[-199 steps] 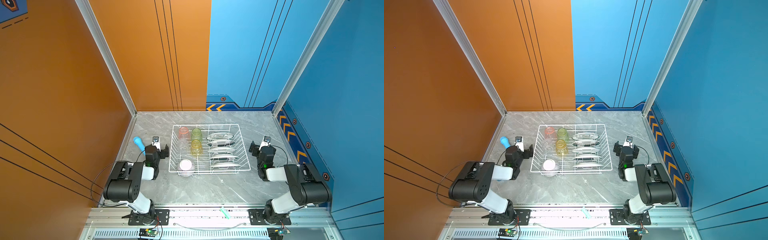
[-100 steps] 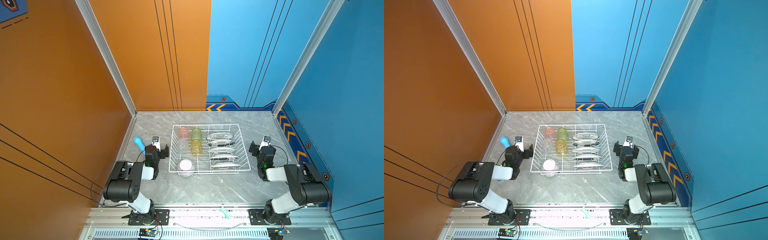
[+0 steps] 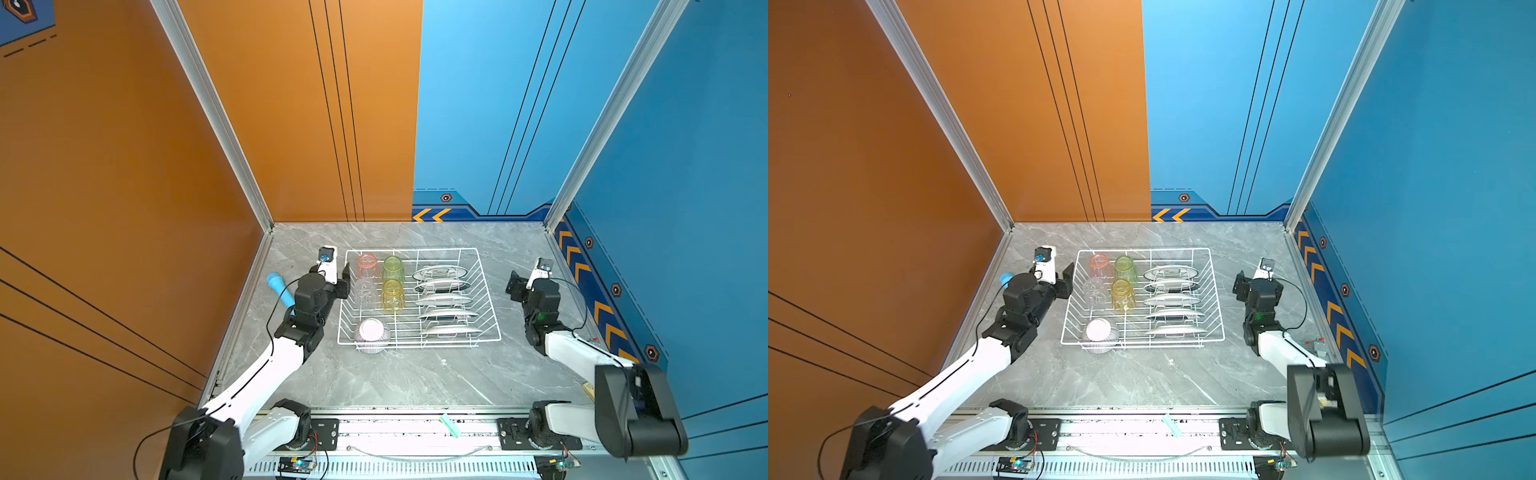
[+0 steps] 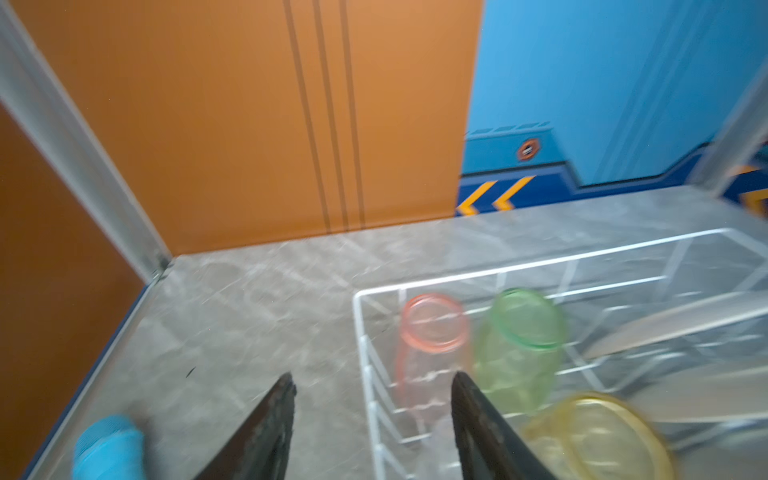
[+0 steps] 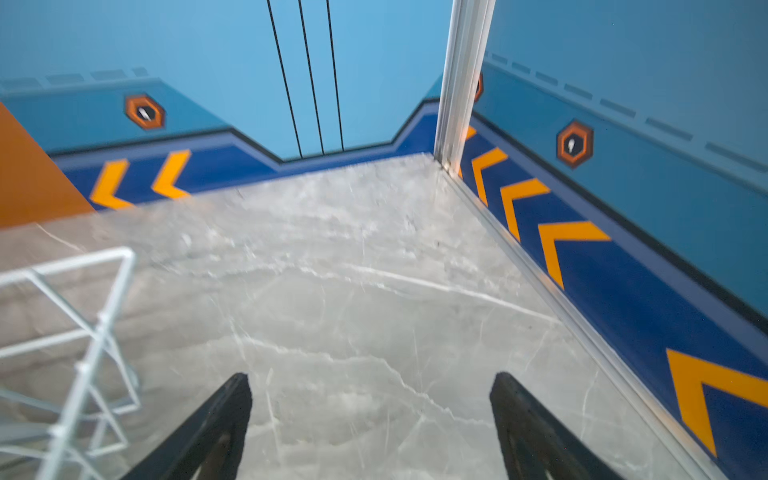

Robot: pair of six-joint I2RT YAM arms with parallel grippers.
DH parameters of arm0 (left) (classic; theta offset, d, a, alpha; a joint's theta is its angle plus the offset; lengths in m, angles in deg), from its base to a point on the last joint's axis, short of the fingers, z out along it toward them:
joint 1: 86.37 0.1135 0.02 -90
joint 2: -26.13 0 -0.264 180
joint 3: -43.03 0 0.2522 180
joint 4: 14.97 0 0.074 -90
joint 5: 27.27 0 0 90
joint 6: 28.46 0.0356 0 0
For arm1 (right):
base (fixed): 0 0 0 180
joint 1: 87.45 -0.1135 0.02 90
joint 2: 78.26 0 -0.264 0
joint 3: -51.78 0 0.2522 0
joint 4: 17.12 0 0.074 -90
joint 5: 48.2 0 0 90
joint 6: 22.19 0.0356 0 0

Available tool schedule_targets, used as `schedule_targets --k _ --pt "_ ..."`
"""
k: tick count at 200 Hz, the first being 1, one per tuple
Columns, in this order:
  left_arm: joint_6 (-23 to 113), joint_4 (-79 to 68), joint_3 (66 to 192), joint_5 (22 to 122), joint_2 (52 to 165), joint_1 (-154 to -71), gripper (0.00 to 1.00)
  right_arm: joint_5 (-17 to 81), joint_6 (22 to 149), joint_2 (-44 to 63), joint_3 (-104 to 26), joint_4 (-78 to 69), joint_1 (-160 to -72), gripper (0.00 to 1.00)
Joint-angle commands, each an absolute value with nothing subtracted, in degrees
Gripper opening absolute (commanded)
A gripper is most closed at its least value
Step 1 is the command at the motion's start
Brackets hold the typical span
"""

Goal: Unload the mixed dishes from the dish rack
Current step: 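Grip the farthest white plate with the left gripper while the right arm rises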

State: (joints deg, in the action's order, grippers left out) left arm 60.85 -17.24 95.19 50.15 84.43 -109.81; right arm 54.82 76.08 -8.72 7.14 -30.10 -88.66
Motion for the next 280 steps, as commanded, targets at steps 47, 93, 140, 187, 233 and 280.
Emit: schedule_targets --k 47,93,140,187,233,280 --pt "66.6 13.4 128.3 48.0 101.3 -126.0 0.51 35.1 84.8 -21.8 -13.0 16.5 -90.8 0.84" --pt "76.6 22.2 145.9 61.0 118.4 -128.2 0.49 33.1 82.1 -20.3 -20.6 26.8 -95.0 0.81" --pt "84.4 29.0 157.7 64.7 129.3 -129.4 0.44 34.3 81.0 -19.7 -21.5 27.1 -98.1 0.79" --pt "88.7 37.4 169.0 61.6 139.0 -130.9 0.39 34.3 80.9 -19.4 -22.3 26.2 -98.5 0.80" --pt "90.1 41.6 174.9 60.3 144.8 -130.9 0.39 34.9 80.6 -19.4 -22.6 25.8 -98.5 0.80" --pt "90.3 42.2 177.6 60.9 148.3 -130.5 0.38 35.4 80.4 -19.8 -22.0 25.6 -98.4 0.81"
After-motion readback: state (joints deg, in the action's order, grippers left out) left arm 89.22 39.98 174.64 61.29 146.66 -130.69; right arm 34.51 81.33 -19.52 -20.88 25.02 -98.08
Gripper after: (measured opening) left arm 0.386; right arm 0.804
